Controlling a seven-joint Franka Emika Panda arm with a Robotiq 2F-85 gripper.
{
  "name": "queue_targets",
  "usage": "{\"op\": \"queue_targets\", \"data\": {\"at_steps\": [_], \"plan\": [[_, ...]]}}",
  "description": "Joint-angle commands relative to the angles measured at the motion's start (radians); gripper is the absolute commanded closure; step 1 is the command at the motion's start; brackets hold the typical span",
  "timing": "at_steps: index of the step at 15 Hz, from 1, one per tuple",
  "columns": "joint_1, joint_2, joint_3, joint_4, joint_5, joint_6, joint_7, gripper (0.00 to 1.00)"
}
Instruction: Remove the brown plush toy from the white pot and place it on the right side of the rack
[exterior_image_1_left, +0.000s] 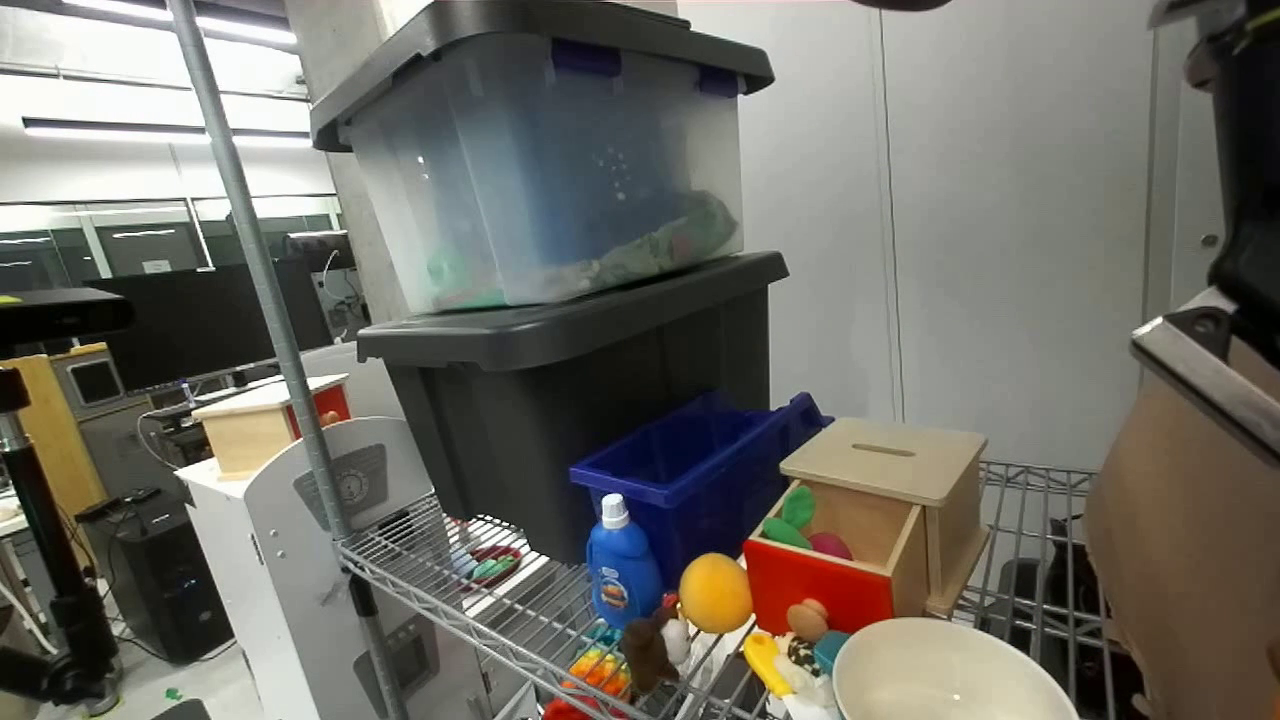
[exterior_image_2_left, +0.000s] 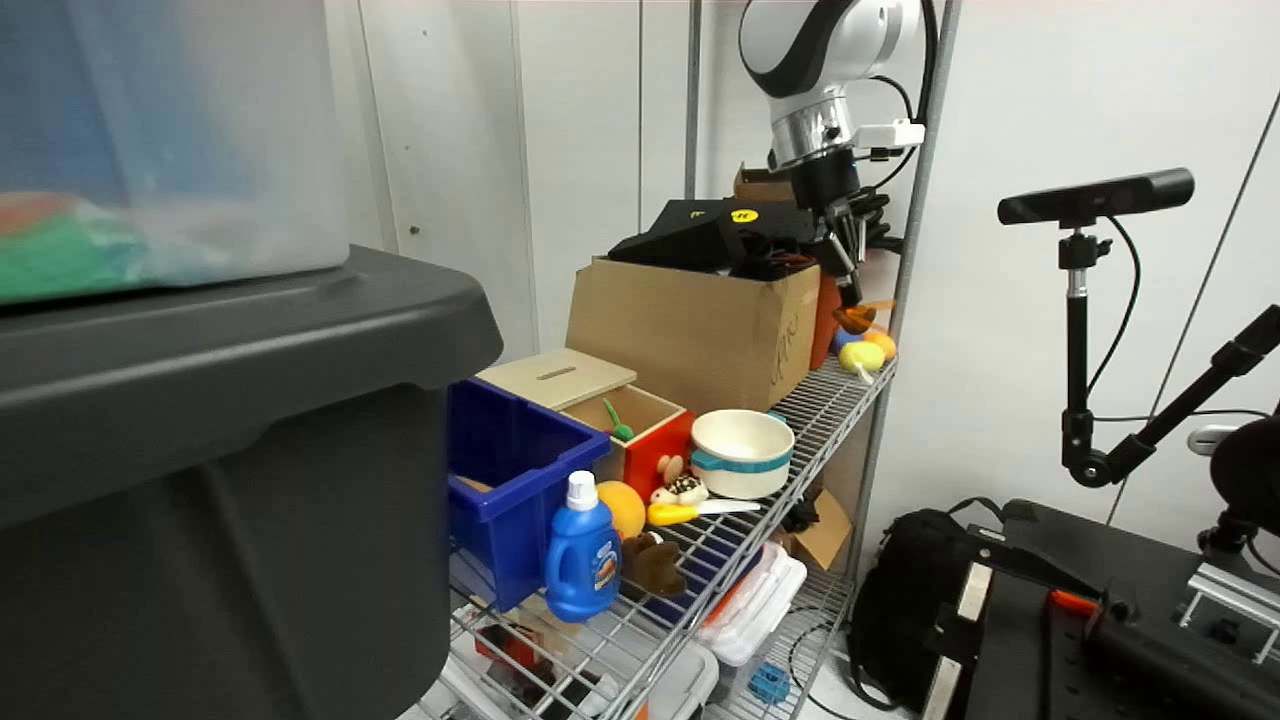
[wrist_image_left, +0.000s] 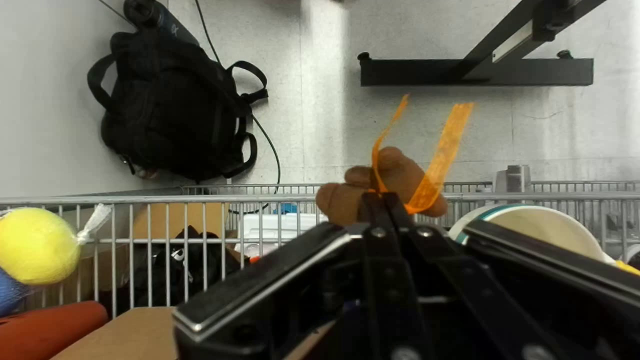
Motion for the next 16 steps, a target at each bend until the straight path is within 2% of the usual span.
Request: {"op": "queue_targets", "data": {"at_steps": [1,16], "plan": [[-0.014,0.059,0.008,0.103,-0.027,-0.043,-0.024,0.99],[-0.008,0.174,0.008,0.328,-0.066,-0.119,-0.035,0.99]]}}
